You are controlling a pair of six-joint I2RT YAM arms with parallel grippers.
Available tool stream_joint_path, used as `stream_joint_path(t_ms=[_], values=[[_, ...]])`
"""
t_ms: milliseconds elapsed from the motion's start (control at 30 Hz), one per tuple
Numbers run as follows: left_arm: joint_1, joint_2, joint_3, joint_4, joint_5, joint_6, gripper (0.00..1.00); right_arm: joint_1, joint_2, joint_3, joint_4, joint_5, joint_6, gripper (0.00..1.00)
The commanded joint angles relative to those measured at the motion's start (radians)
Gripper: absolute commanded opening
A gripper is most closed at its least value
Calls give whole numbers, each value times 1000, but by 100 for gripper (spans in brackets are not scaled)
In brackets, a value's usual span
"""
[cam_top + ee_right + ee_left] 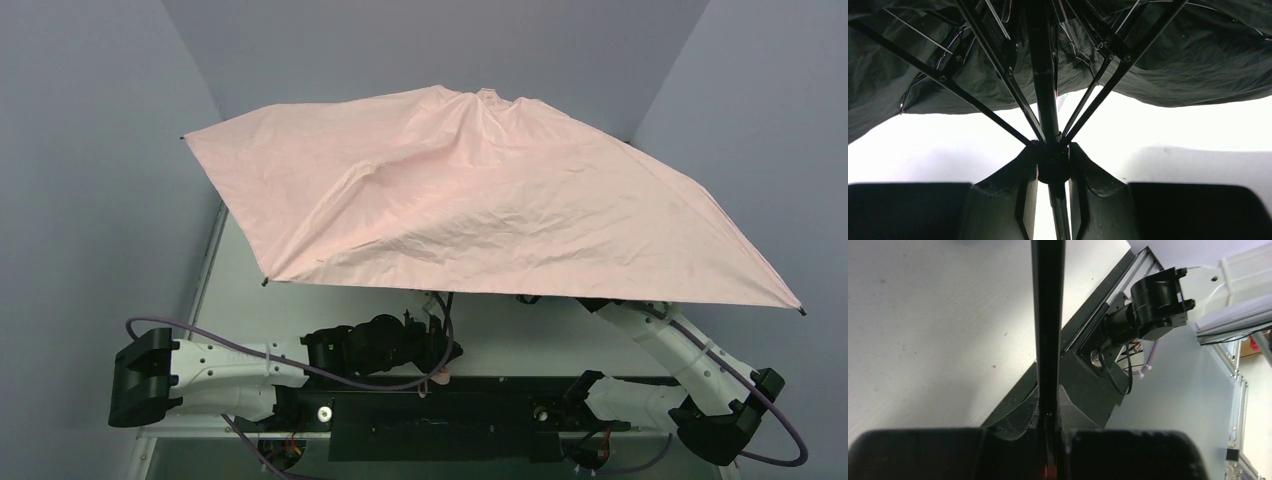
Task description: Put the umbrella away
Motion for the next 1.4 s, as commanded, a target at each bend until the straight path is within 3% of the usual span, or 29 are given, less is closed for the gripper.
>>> stream_joint_path(t_ms=[0, 267, 600, 800, 967, 1033, 1200, 1267, 1367], values=[[108, -42, 160, 244, -151, 20, 0, 91, -37, -110, -211, -188, 80, 0], [160, -100, 167, 203, -130, 59, 0, 95, -44, -222, -153, -254, 112, 0], [228, -128, 156, 266, -37, 54, 0, 153, 37, -441, 0, -290, 158, 0], [272, -112, 156, 266, -6, 43, 0, 182, 62, -474, 24, -261, 168, 0], [279, -123, 147, 244, 1, 34, 0, 175, 71, -416, -76, -180, 147, 0], [279, -133, 150, 207, 5, 38, 6, 168, 79, -374, -108, -152, 147, 0], [278, -182, 153, 75, 14, 47, 57, 152, 104, -291, -175, -88, 157, 0], [276, -205, 150, 13, 15, 54, 69, 150, 120, -248, -209, -58, 164, 0], [274, -236, 141, -60, 23, 60, 78, 151, 141, -178, -250, -9, 179, 0]])
